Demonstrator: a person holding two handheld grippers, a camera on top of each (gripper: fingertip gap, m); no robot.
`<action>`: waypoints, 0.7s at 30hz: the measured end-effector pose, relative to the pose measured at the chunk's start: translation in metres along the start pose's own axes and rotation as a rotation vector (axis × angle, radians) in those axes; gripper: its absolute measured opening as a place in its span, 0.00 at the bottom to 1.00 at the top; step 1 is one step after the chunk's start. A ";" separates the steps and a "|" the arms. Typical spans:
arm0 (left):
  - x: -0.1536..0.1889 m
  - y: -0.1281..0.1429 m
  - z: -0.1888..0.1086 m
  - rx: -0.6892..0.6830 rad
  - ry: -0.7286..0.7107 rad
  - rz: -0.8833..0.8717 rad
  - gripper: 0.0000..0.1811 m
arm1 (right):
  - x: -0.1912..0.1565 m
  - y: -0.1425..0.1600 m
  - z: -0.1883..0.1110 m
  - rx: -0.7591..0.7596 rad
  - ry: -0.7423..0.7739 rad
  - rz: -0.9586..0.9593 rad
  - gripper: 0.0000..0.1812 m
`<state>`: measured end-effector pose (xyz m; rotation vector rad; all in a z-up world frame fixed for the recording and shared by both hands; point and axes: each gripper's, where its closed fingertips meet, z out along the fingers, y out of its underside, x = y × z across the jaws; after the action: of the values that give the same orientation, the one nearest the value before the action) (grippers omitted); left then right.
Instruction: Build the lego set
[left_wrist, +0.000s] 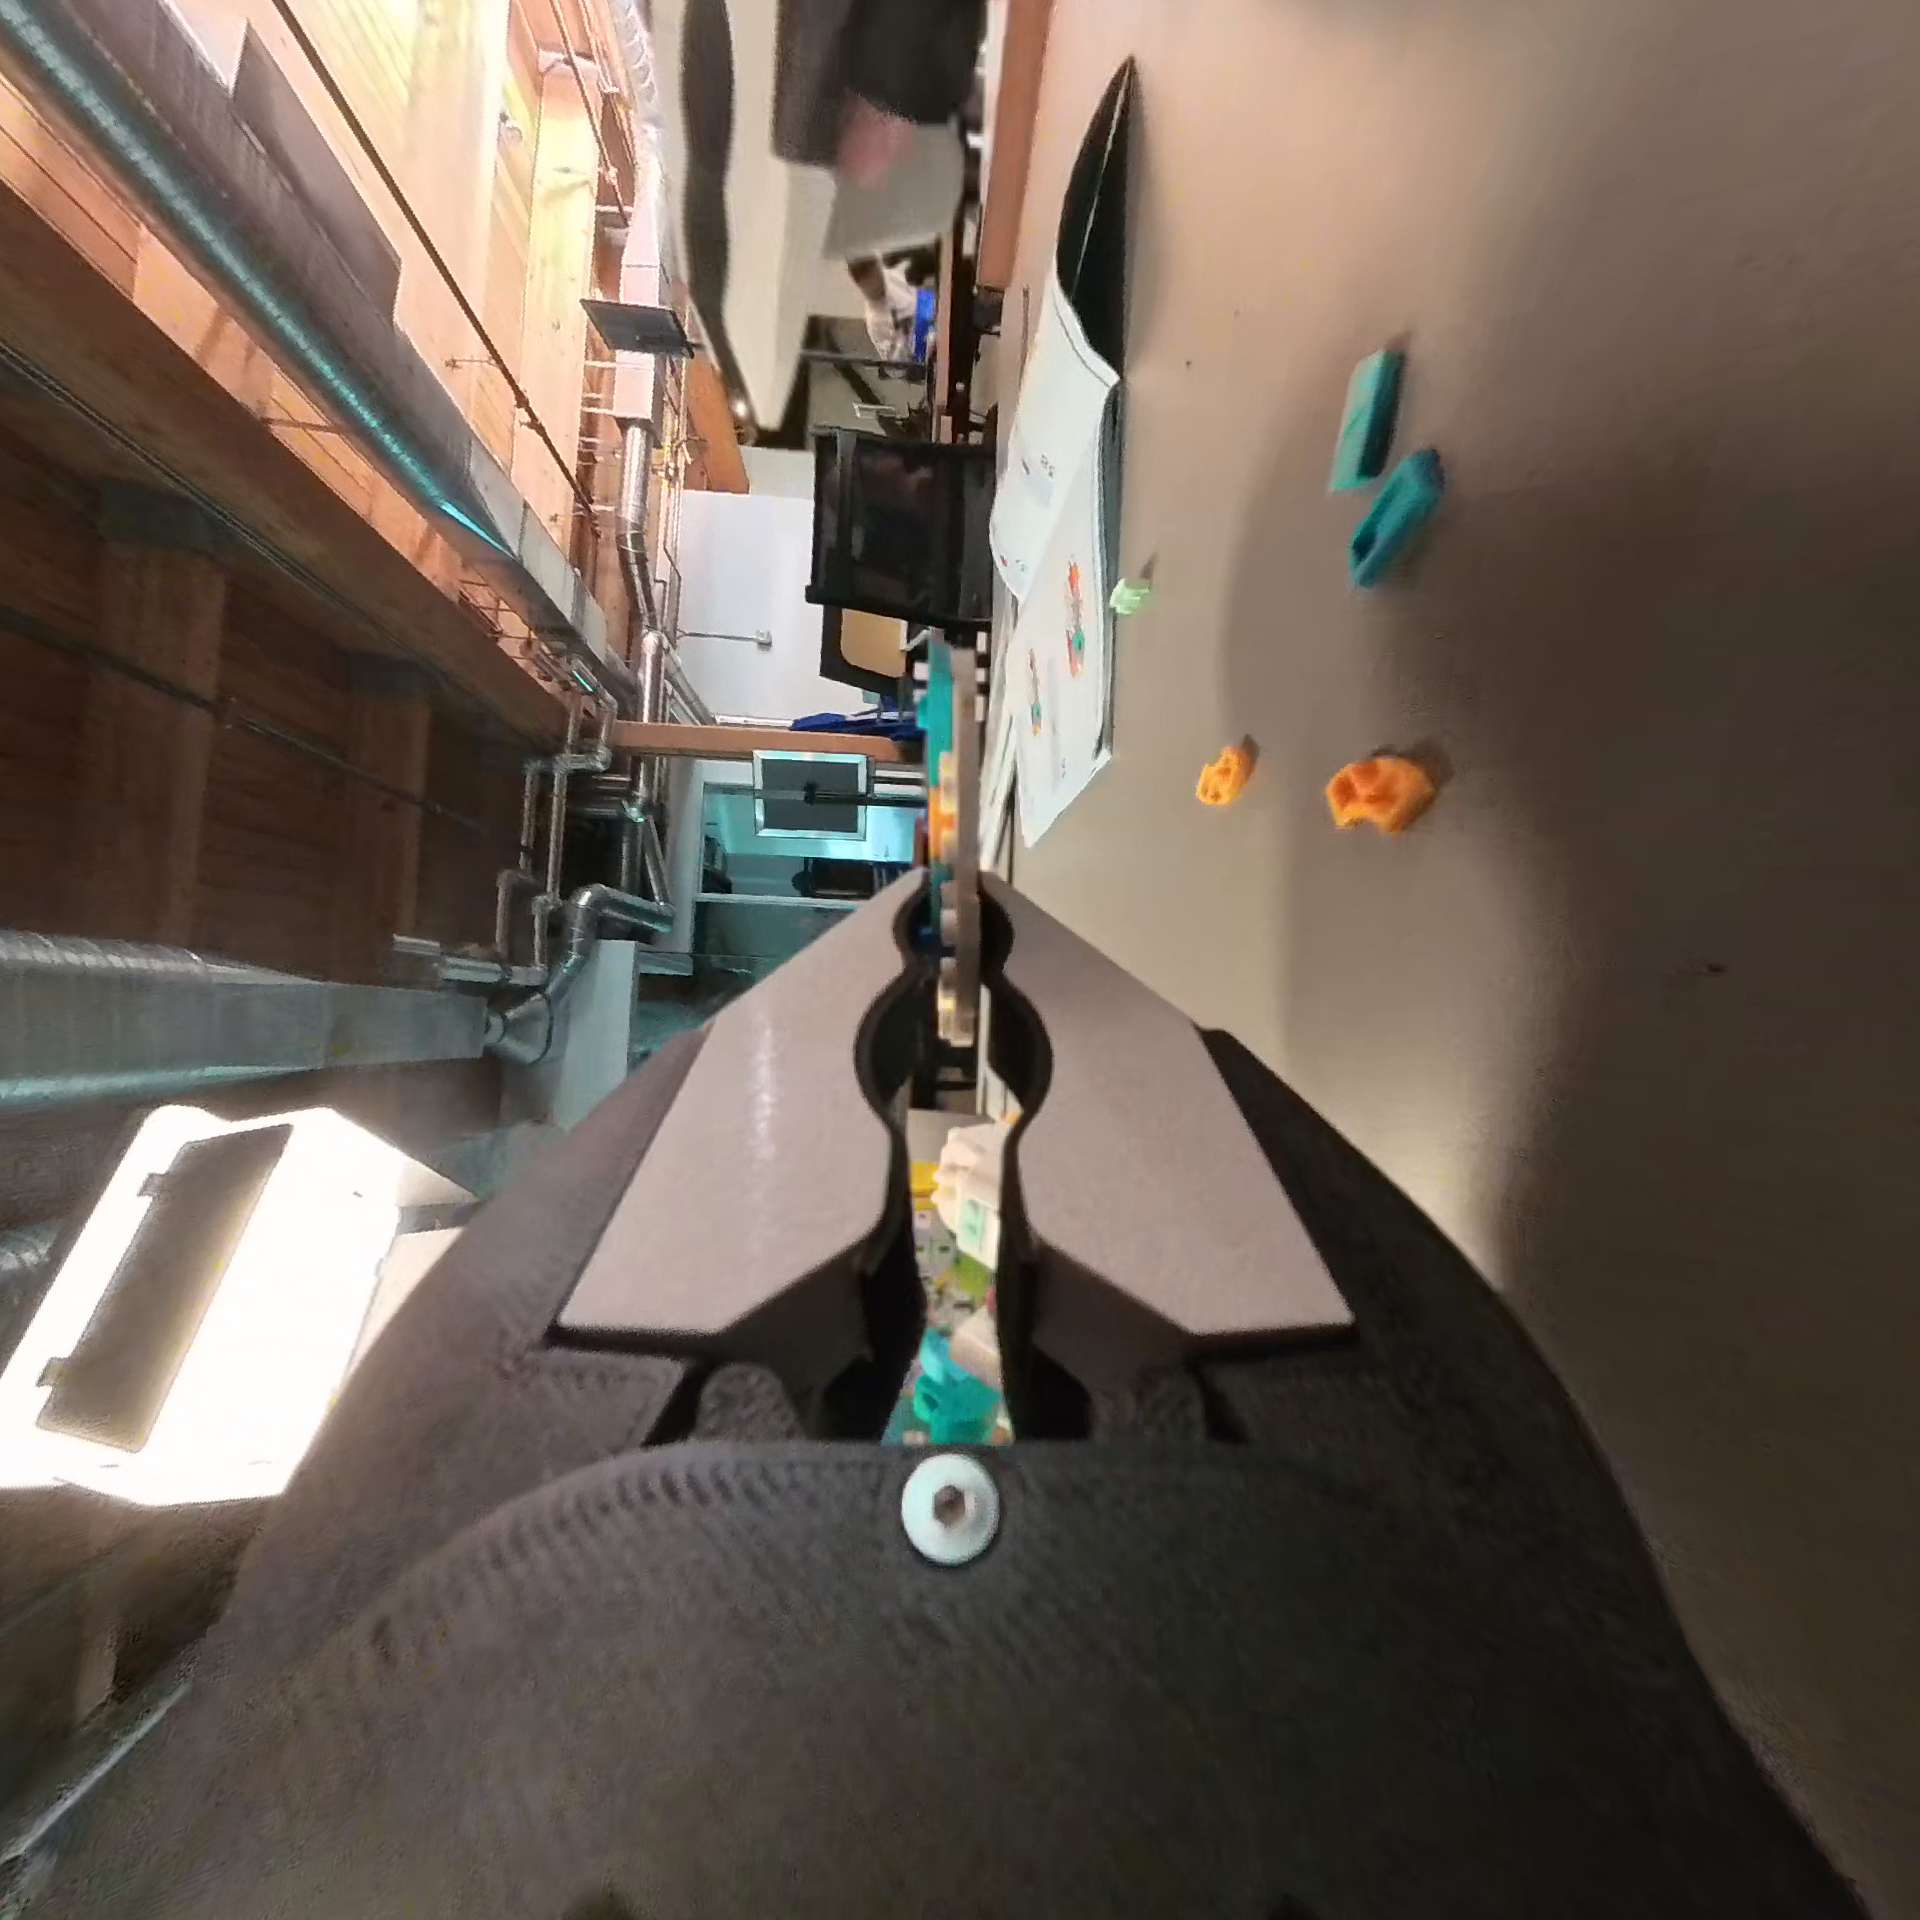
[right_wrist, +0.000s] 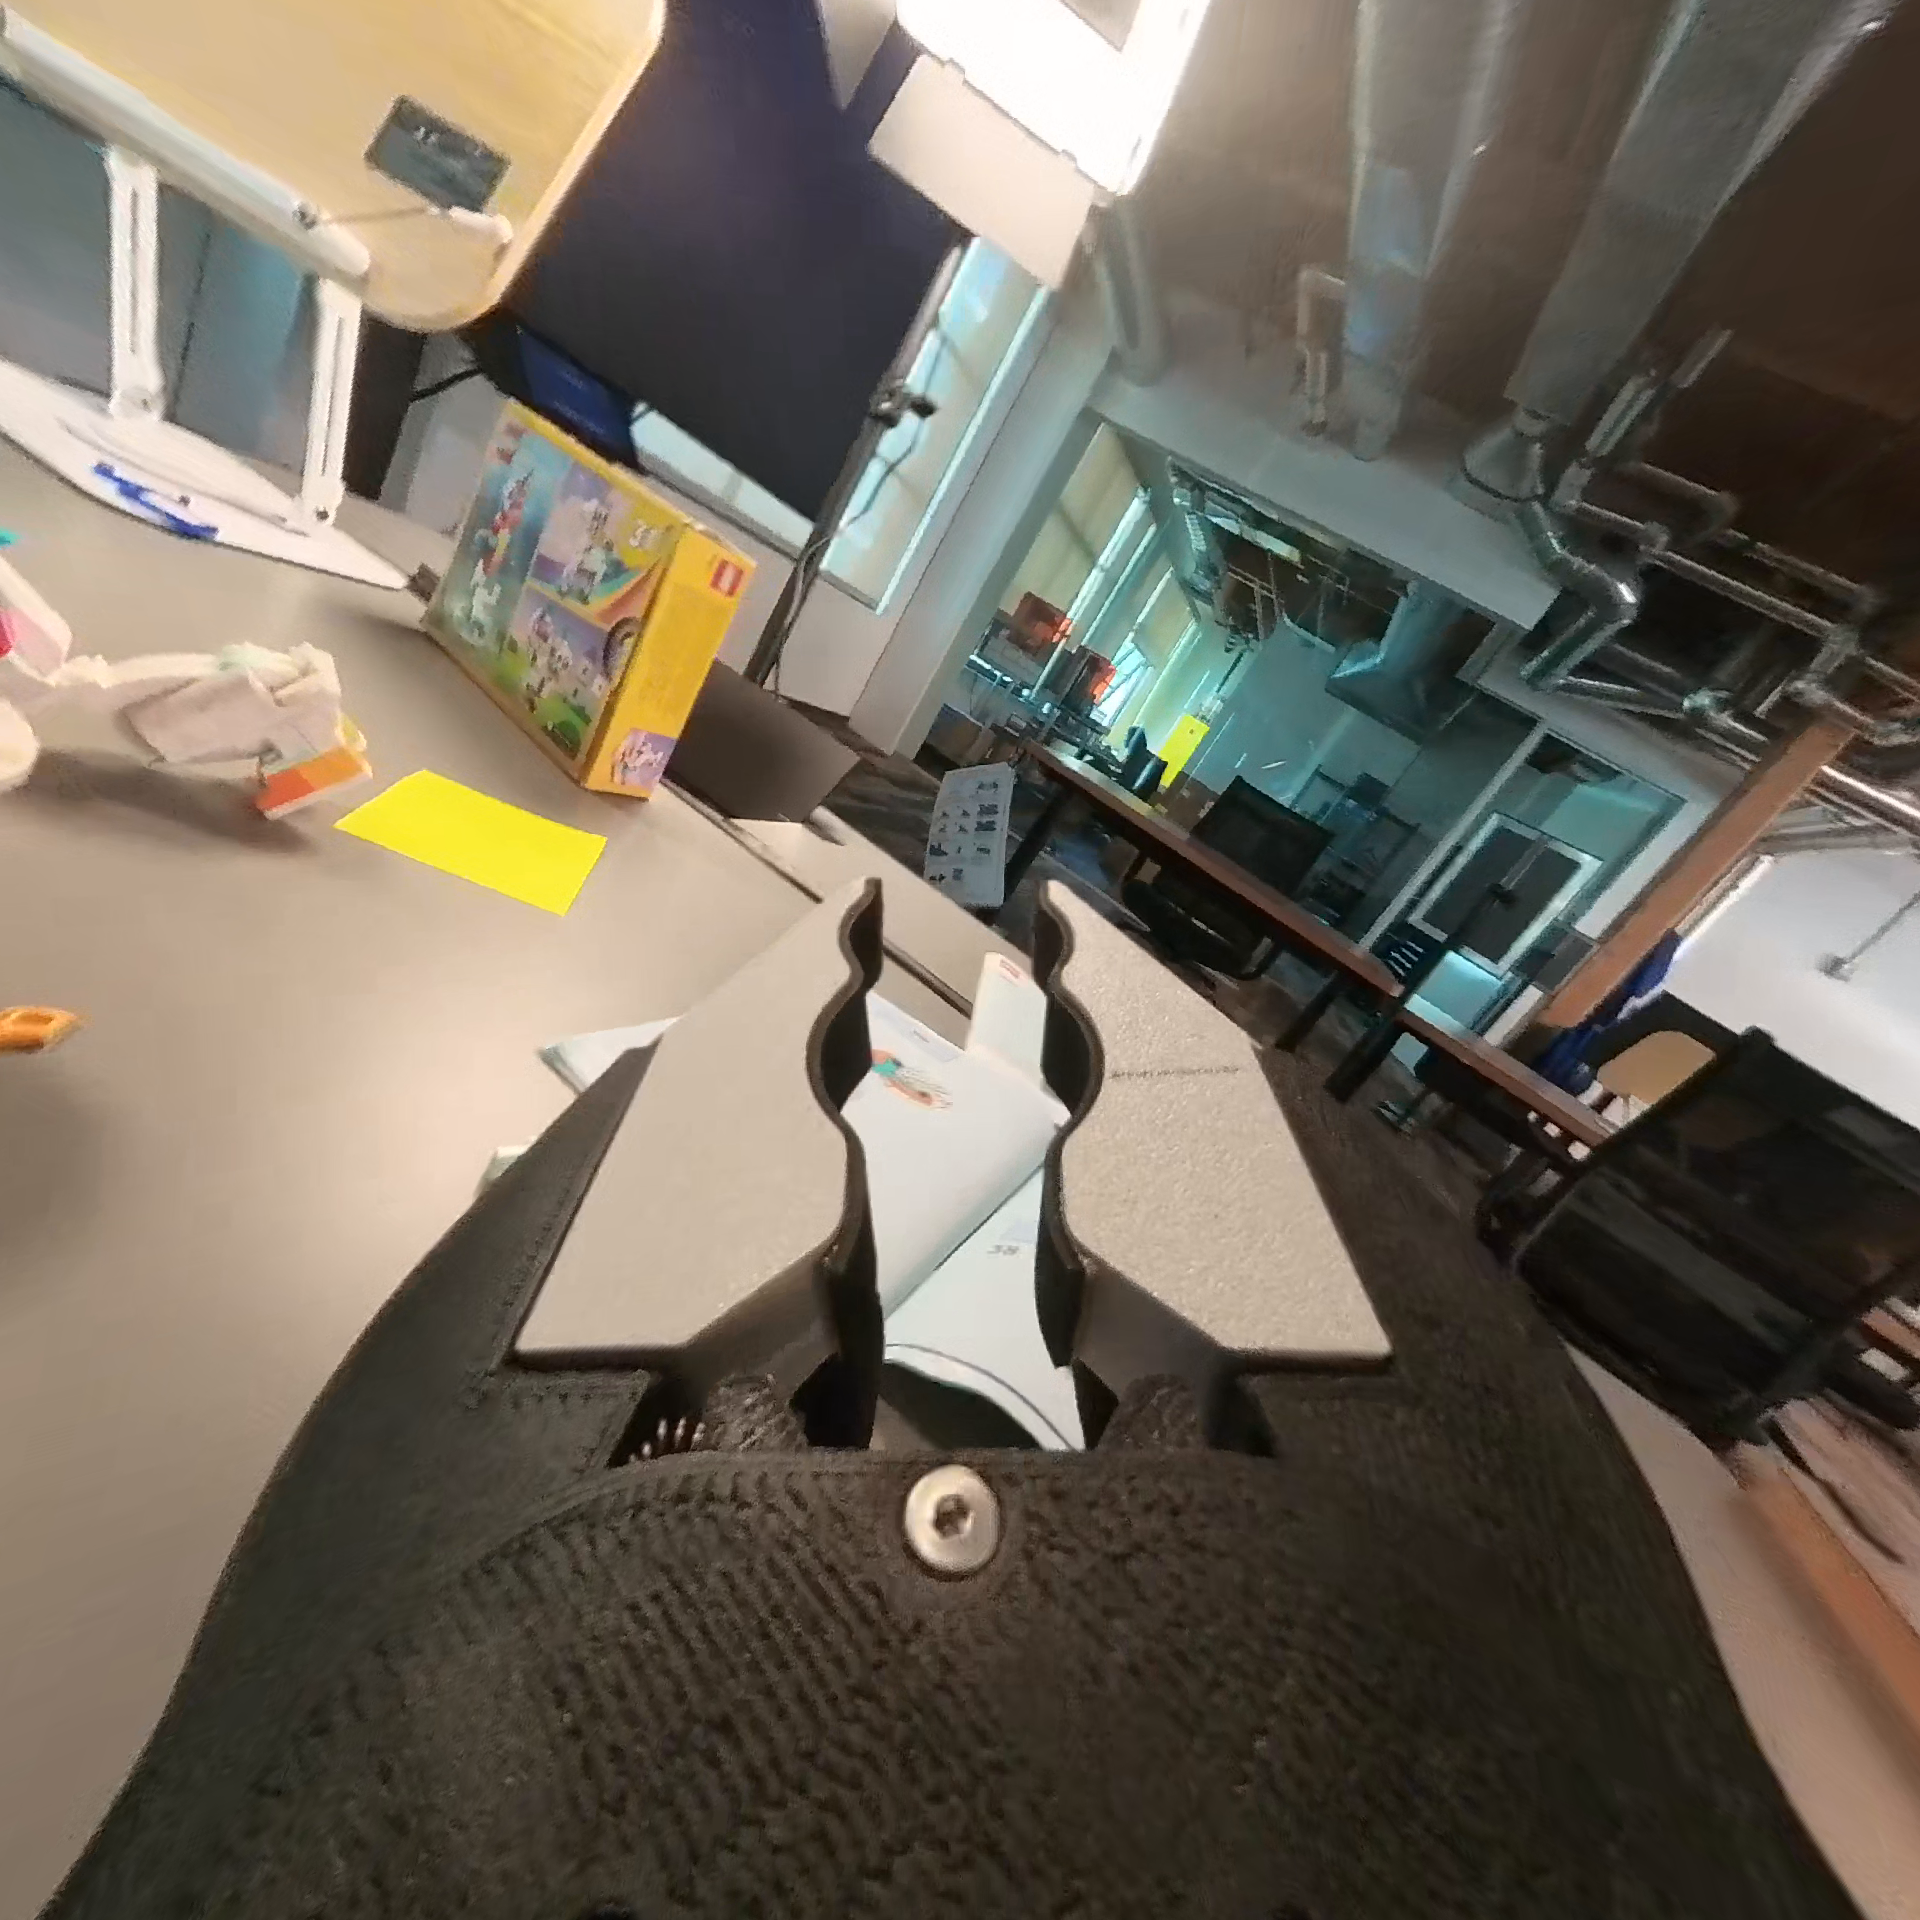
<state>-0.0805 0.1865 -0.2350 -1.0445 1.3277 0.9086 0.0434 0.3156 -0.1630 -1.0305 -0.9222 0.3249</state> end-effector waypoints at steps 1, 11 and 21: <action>0.001 0.000 0.001 -0.005 0.005 -0.004 0.02 | 0.008 -0.001 -0.002 0.009 0.025 0.022 0.15; 0.006 0.006 0.004 -0.032 0.032 -0.027 0.02 | 0.068 0.006 -0.029 0.058 0.249 0.189 0.15; 0.005 -0.003 0.005 0.016 0.042 -0.039 0.02 | 0.068 0.014 -0.031 0.023 0.258 0.178 0.14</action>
<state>-0.0755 0.1902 -0.2396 -1.0791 1.3429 0.8492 0.1106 0.3469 -0.1470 -1.1064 -0.5955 0.3408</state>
